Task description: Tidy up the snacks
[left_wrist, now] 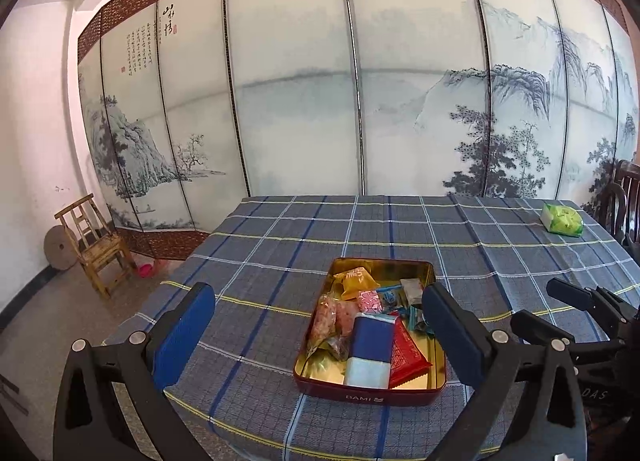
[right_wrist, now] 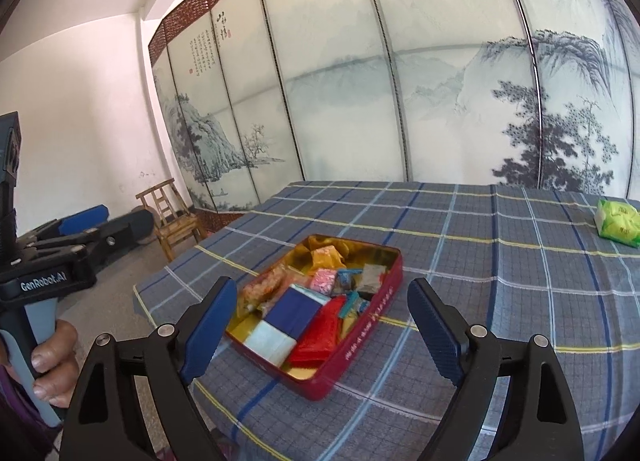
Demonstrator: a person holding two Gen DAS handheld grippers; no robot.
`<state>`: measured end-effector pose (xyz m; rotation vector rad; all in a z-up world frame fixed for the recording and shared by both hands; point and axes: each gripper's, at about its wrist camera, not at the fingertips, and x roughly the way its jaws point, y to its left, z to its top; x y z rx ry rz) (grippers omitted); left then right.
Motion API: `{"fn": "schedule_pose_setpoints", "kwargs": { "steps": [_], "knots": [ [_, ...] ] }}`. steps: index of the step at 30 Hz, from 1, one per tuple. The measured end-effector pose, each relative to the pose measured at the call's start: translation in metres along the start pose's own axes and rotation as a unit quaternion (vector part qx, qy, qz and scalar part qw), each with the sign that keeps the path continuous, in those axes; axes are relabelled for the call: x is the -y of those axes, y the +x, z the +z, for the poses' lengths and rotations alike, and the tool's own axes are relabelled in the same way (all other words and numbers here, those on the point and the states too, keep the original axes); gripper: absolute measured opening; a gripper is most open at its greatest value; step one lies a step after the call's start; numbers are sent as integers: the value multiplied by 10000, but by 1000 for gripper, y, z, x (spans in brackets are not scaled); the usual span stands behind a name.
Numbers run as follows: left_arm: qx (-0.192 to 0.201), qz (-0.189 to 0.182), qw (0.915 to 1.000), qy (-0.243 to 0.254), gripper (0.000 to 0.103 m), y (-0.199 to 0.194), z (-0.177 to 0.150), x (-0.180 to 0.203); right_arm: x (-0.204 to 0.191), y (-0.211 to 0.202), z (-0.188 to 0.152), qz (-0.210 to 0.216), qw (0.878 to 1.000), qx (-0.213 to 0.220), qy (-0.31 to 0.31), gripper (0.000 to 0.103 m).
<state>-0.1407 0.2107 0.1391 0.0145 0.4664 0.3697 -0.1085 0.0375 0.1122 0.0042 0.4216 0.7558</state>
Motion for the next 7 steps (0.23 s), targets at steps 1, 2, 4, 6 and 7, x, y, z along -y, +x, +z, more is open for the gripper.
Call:
{"fn": "schedule_pose_setpoints", "kwargs": {
  "steps": [1, 2, 4, 6, 7],
  "knots": [
    [-7, -3, 10000, 16, 103, 1, 0, 2, 11, 2, -4, -113, 9999, -82, -5, 88],
    [-23, 0, 10000, 28, 103, 3, 0, 4, 23, 4, -8, -261, 9995, -154, -7, 88],
    [-101, -25, 9999, 69, 103, 7, 0, 8, 57, 7, -15, -542, 9980, -332, 65, 89],
    [-148, 25, 9998, 146, 103, 11, 0, 14, 96, 11, -22, -909, 9941, -575, 152, 89],
    [-223, 36, 9996, 189, 103, 14, 0, 18, 118, 13, -26, -1139, 9909, -685, 198, 89]
  ]
}}
